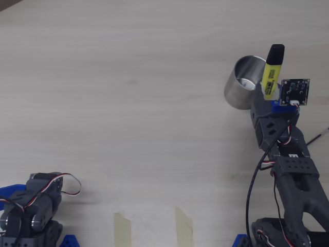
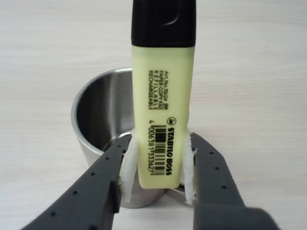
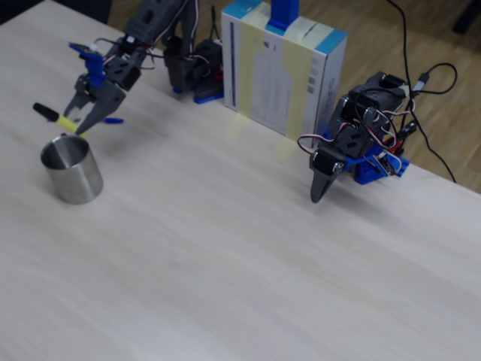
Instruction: Grab the yellow pen and put it in the silver cup.
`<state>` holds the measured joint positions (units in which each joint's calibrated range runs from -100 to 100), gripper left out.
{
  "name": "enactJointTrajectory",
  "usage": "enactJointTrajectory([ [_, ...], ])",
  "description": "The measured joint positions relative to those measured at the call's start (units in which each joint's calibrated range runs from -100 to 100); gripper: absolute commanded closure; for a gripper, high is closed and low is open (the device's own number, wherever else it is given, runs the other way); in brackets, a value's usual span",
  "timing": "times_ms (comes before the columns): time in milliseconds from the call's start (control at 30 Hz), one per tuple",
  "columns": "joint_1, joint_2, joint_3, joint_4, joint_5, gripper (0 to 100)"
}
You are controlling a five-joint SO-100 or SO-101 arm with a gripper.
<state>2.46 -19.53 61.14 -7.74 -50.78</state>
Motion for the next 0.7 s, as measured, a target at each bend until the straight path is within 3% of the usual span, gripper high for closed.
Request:
enactJointTrajectory([
  [700,-2.4,-6.3,-1.2,0.0,0.0,89],
])
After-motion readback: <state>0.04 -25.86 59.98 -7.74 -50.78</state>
